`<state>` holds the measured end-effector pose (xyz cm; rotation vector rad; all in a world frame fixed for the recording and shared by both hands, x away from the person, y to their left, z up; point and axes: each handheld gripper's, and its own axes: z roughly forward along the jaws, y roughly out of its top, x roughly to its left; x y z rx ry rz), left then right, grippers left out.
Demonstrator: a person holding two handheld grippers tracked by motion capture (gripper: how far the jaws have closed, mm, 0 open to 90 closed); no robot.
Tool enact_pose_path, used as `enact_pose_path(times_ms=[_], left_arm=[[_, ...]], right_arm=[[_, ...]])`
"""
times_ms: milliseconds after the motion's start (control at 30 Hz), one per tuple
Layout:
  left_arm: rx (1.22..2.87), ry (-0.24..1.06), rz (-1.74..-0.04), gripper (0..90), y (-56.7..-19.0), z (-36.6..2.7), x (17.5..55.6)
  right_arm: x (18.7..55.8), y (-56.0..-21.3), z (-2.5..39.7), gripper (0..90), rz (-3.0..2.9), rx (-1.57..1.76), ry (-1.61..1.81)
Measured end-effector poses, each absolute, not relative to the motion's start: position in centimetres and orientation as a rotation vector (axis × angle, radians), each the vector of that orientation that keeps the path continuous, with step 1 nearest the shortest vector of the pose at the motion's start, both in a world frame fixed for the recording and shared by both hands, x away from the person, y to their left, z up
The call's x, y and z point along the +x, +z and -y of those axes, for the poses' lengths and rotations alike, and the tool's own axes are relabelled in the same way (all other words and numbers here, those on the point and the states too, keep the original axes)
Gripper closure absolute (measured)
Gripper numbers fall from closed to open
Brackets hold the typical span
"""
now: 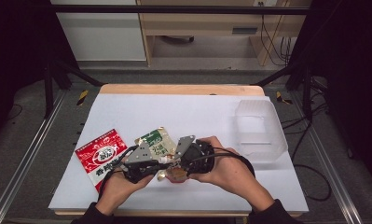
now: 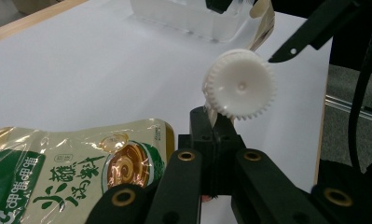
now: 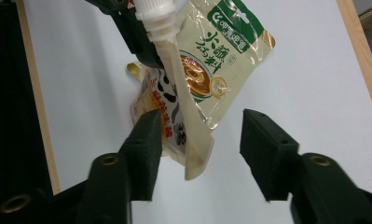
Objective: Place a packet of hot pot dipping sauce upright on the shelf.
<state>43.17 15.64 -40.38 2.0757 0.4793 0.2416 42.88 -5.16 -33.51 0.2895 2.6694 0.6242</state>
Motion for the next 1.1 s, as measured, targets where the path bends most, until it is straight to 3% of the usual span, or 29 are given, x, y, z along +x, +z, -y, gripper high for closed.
enact_pose_path(times_ms=[133,267,367,400,600,667,933,1100], left_arm=[[2.071,0.241,-0.479,90.0,-40.4,-15.6,43.1],[2.078,0.249,-0.474,90.0,-40.4,-15.6,43.1],[2.076,0.249,-0.464,89.8,-40.4,-15.7,43.0],[2.073,0.256,-0.466,85.7,-40.3,-15.7,42.8],[2.070,0.335,-0.526,37.0,-40.5,-16.9,41.6],[2.083,0.349,-0.543,28.2,-40.9,-17.6,41.3],[2.079,0.410,-0.617,11.6,-42.5,-21.0,40.4],[2.059,0.435,-0.677,9.0,-42.9,-22.6,39.5]], right_arm=[[43.2,-33.6,4.4,58.5,-2.721,0.253,0.597],[43.4,-34.1,3.9,79.7,-2.761,0.231,0.522],[43.6,-34.1,3.9,84.1,-2.771,0.244,0.537],[43.7,-34.1,3.9,85.5,-2.767,0.234,0.553],[44.1,-33.7,4.5,87.2,-2.783,0.268,0.585],[44.3,-33.5,4.6,87.4,-2.785,0.269,0.590],[44.7,-32.1,6.3,87.7,-2.794,0.256,0.658],[45.0,-31.1,8.0,87.8,-2.785,0.294,0.688]])
